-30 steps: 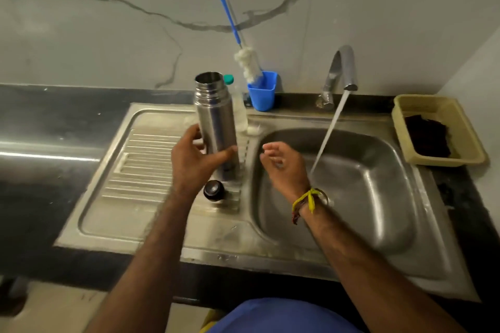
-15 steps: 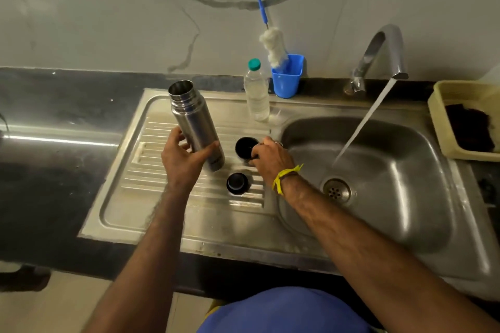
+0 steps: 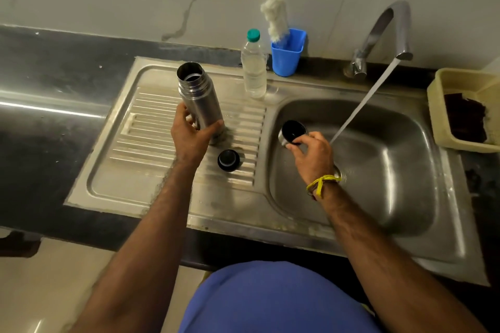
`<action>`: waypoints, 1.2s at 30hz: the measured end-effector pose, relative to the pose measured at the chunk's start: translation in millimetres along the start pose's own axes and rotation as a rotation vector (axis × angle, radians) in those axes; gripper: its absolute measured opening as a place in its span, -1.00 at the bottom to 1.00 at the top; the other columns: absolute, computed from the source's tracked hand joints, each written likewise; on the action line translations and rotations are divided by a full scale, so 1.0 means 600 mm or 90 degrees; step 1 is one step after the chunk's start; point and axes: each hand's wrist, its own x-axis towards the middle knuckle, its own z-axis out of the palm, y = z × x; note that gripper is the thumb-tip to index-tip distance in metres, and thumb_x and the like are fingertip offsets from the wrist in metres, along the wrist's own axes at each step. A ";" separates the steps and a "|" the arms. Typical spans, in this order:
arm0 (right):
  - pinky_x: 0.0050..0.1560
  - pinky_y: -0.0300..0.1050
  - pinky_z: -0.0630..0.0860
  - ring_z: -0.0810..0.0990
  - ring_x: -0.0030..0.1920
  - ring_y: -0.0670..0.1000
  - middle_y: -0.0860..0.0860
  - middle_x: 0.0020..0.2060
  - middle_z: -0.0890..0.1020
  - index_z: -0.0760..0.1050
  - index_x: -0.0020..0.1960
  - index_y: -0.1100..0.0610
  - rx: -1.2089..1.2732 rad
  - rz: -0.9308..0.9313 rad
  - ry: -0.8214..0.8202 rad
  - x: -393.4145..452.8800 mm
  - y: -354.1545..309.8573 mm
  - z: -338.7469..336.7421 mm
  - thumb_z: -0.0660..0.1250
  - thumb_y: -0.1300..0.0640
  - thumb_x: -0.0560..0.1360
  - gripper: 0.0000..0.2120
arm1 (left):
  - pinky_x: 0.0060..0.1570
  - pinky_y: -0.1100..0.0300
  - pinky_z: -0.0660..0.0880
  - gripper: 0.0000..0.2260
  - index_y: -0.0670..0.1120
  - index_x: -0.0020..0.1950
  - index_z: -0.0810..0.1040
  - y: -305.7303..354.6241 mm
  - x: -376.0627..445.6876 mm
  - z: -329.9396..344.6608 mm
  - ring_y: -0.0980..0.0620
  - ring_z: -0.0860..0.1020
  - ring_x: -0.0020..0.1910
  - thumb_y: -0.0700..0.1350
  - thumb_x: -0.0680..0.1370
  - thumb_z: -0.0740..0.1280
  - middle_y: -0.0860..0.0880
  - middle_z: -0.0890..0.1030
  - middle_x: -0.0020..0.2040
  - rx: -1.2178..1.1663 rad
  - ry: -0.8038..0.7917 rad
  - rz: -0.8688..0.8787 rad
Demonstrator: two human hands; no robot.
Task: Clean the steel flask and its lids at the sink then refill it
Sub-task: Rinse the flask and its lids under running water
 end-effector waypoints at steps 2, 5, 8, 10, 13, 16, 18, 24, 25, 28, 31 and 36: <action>0.05 -0.02 0.54 0.58 0.00 0.16 0.13 0.01 0.56 0.68 -0.04 0.18 0.010 0.005 0.011 -0.005 0.007 -0.013 0.53 0.11 0.43 -0.83 | 0.22 -0.10 0.59 -0.36 -0.07 0.31 0.45 -0.002 -0.001 -0.002 -0.02 0.58 0.21 -0.12 0.32 0.65 0.00 0.59 0.22 0.024 -0.004 -0.001; 0.13 -0.08 0.50 0.56 0.09 0.16 0.15 0.14 0.52 0.67 -0.03 0.22 0.014 0.016 0.032 -0.009 0.022 -0.036 0.52 0.13 0.45 -0.83 | 0.55 -0.11 0.24 0.02 -0.04 0.60 0.17 0.008 -0.014 0.003 -0.14 0.30 0.52 -0.07 0.28 0.67 -0.10 0.32 0.54 0.090 0.017 0.017; 0.24 -0.09 0.45 0.53 0.20 0.17 0.18 0.29 0.45 0.67 -0.02 0.26 0.018 0.029 0.069 -0.010 0.041 -0.066 0.50 0.17 0.47 -0.84 | 0.56 -0.03 -0.12 0.23 -0.16 0.65 -0.17 0.060 -0.051 0.027 -0.26 -0.15 0.63 0.03 0.31 0.67 -0.27 -0.20 0.64 0.137 0.156 0.104; 0.21 -0.04 0.50 0.55 0.15 0.17 0.18 0.27 0.45 0.67 -0.03 0.27 0.011 0.030 0.104 -0.006 0.053 -0.084 0.48 0.17 0.48 -0.84 | 0.58 -0.21 -0.08 0.12 -0.19 0.64 -0.05 0.095 -0.079 0.058 -0.31 -0.10 0.63 0.08 0.37 0.64 -0.35 -0.13 0.63 0.145 0.235 0.240; 0.08 0.06 0.56 0.58 0.00 0.19 0.17 0.13 0.51 0.66 -0.04 0.29 0.007 0.039 0.130 0.010 0.068 -0.115 0.46 0.16 0.49 -0.82 | 0.55 -0.30 0.09 -0.22 -0.22 0.58 0.21 0.126 -0.130 0.145 -0.29 0.06 0.63 -0.02 0.51 0.55 -0.34 0.08 0.61 0.154 0.144 0.440; -0.02 0.08 0.56 0.61 -0.07 0.24 0.18 -0.04 0.61 0.67 -0.06 0.26 0.022 0.017 0.150 0.037 0.063 -0.143 0.45 0.16 0.47 -0.84 | 0.56 -0.03 0.22 -0.42 -0.14 0.56 0.30 0.145 -0.154 0.249 -0.10 0.20 0.61 -0.05 0.61 0.42 -0.16 0.22 0.62 0.142 -0.080 0.351; -0.09 0.09 0.56 0.63 -0.12 0.26 0.19 -0.11 0.66 0.67 -0.09 0.23 0.009 -0.010 0.173 0.058 0.058 -0.161 0.45 0.13 0.48 -0.85 | 0.46 -0.04 0.38 -0.51 -0.05 0.53 0.38 0.175 -0.145 0.312 -0.07 0.42 0.47 0.05 0.63 0.35 -0.12 0.45 0.49 0.099 -0.194 0.185; -0.18 0.11 0.55 0.58 -0.18 0.29 0.16 -0.20 0.64 0.62 -0.14 0.19 -0.072 -0.060 0.161 0.100 0.053 -0.180 0.33 0.20 0.49 -0.90 | 0.25 -0.05 0.57 -0.70 -0.06 0.41 0.54 0.218 -0.102 0.419 -0.06 0.64 0.18 -0.06 0.70 0.22 -0.11 0.66 0.21 0.058 -0.410 0.094; -0.19 0.09 0.55 0.58 -0.18 0.28 0.16 -0.21 0.64 0.60 -0.15 0.18 -0.104 -0.085 0.151 0.099 0.062 -0.179 0.31 0.19 0.50 -0.88 | 0.25 -0.03 0.57 -0.71 -0.07 0.38 0.57 0.216 -0.084 0.424 -0.03 0.64 0.14 -0.08 0.71 0.20 -0.08 0.67 0.17 0.111 -0.415 0.141; -0.18 0.07 0.59 0.63 -0.14 0.27 0.17 -0.18 0.65 0.61 -0.11 0.19 -0.139 -0.209 0.088 0.109 0.102 -0.187 0.26 0.11 0.55 -0.79 | 0.14 -0.04 0.59 -0.73 -0.05 0.27 0.62 0.222 -0.039 0.437 -0.04 0.64 0.00 -0.08 0.72 0.16 -0.02 0.66 0.03 0.282 -0.475 0.191; -0.11 0.15 0.58 0.61 -0.05 0.31 0.20 -0.08 0.64 0.61 0.01 0.21 -0.146 -0.128 0.035 0.140 0.092 -0.193 0.31 0.21 0.55 -0.88 | 0.14 -0.10 0.61 -0.80 0.00 0.22 0.58 0.220 -0.039 0.451 -0.11 0.65 0.05 -0.10 0.72 0.17 -0.05 0.65 0.02 0.283 -0.464 0.201; -0.18 0.09 0.63 0.63 -0.16 0.24 0.13 -0.15 0.68 0.64 -0.03 0.14 -0.108 -0.190 0.026 0.108 0.101 -0.168 0.29 0.17 0.54 -0.85 | -0.03 0.10 0.63 -0.79 -0.05 0.18 0.57 0.217 -0.012 0.465 -0.05 0.66 -0.04 -0.24 0.68 0.17 -0.05 0.64 0.01 0.292 -0.555 0.076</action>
